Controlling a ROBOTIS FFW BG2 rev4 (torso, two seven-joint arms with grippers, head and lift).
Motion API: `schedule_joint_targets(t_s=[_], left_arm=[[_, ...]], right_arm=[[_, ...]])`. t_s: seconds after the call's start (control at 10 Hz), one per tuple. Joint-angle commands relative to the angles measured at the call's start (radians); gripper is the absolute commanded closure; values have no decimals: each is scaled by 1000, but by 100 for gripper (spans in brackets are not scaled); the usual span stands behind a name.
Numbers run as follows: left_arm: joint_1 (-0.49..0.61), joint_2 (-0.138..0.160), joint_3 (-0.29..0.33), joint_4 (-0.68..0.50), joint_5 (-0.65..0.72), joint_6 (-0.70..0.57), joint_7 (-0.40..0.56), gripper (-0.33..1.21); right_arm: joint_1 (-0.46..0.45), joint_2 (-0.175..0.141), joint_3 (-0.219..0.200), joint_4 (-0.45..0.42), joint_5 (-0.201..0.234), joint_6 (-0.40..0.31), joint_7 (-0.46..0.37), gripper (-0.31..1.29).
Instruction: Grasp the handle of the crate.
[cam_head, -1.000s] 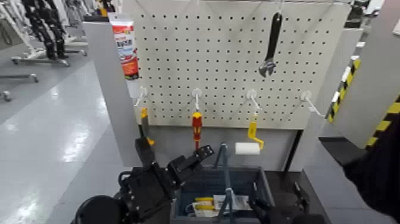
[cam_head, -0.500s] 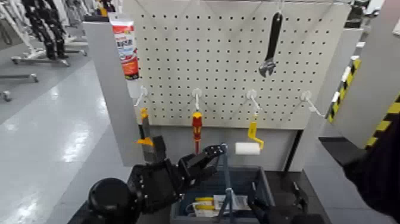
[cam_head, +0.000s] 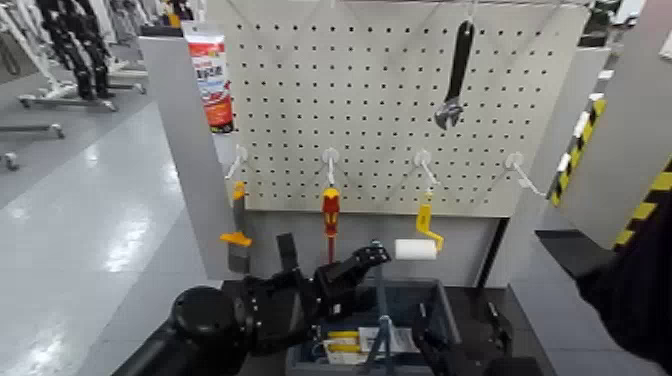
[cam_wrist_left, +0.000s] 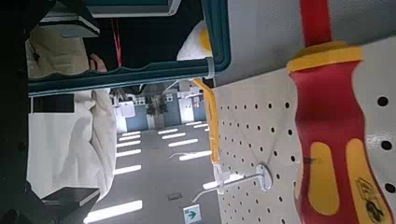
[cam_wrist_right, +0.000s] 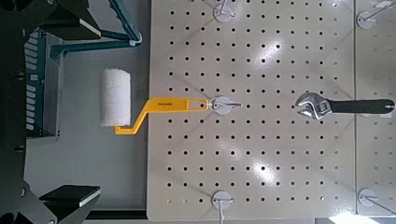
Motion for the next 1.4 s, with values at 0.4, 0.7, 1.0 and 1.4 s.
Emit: schedule_joint_targets(t_s=[0.4,0.7,1.0,1.4], left_arm=[[-41,-7,-46,90,57,21,-27,59],[-32,-10,-43,94,62,20,-29,100],[-15,-15,-39,96,63,14,-27,115],[6,-17,-36,84,69,4,-27,119]], right_arm=[[-6,-2,4,8,-5,-10,0,13],[-4,-2,1,6,-5,-12,0,13],[-3,-4,1,6,-5,-12,0,13],[-1,-4,1,5,-5,-10,0,13]])
